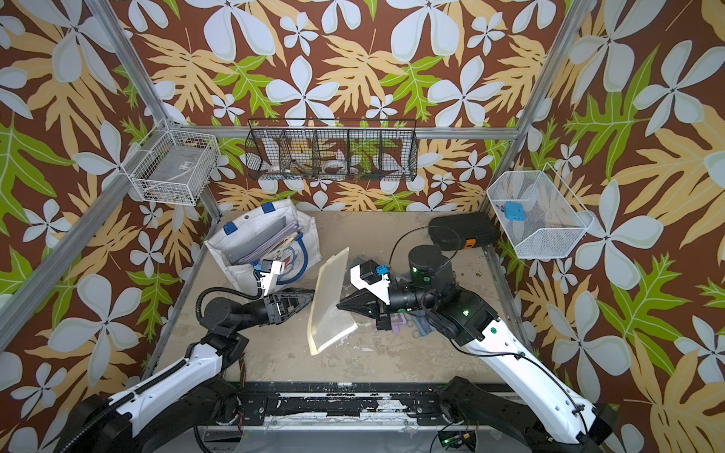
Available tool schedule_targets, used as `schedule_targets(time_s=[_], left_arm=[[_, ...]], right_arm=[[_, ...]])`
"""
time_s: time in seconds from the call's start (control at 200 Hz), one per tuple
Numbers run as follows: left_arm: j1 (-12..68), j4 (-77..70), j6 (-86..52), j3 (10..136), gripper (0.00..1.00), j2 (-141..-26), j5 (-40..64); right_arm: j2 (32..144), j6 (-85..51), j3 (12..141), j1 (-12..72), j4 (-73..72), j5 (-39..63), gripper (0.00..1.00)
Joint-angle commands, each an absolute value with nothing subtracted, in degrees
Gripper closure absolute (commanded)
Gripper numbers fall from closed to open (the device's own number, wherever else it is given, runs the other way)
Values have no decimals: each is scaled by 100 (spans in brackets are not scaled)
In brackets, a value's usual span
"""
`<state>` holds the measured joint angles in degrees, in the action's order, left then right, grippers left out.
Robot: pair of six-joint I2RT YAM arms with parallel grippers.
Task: Put the pencil pouch into the canvas bag
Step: Place the pencil case in the canvas bag.
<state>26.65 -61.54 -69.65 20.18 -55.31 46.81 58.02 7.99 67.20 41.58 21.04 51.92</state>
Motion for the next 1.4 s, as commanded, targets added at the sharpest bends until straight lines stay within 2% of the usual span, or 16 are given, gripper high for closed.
schedule_targets(time_s=[0.0, 0.195, 0.4, 0.535, 0.601, 0.696, 0.796, 0.846, 0.951, 1.096, 1.271, 1.396], left_arm=[[2732, -7183, -7334, 2025, 1, -5684, 4660], [2810, -8310, -7873, 2037, 17, -6205, 4629], [2812, -8598, -7929, 2086, 62, -6256, 4592], [2812, -7045, -6844, 2354, 88, -5653, 4652], [2812, -5250, -5545, 2720, 100, -5143, 4511], [2808, -2310, -3448, 3630, 100, -4664, 3816], [2797, -158, -1894, 4733, 100, -4837, 3102], [2786, 691, -1302, 5271, 100, -5061, 2611], [2786, 1863, -353, 6305, 100, -5546, 1549], [2773, 2390, 740, 7322, 100, -5992, -41], [2672, 2372, 1932, 7962, 100, -6485, -1477], [2646, 2205, 2741, 7966, 100, -6831, -2492]], right_arm=[[5885, 861, 6763, 4276, 1943, 4957, 100], [5933, 826, 6727, 4366, 1803, 4914, 100], [5924, 930, 6643, 4373, 1936, 4691, 100], [5872, 829, 6501, 4369, 1879, 3946, 100], [5829, 640, 6464, 4369, 1728, 3491, 85], [5739, 353, 6445, 4370, 1490, 3036, 56], [5581, 264, 6434, 4376, 1381, 2745, 13], [5510, 261, 6425, 4369, 1398, 2552, 1], [5388, 312, 6449, 4374, 1548, 1982, 0], [5318, -110, 6464, 4353, 1857, 731, 0], [5158, -436, 6143, 4274, 1784, 724, 0], [5075, -351, 6082, 4241, 1910, 641, 0]])
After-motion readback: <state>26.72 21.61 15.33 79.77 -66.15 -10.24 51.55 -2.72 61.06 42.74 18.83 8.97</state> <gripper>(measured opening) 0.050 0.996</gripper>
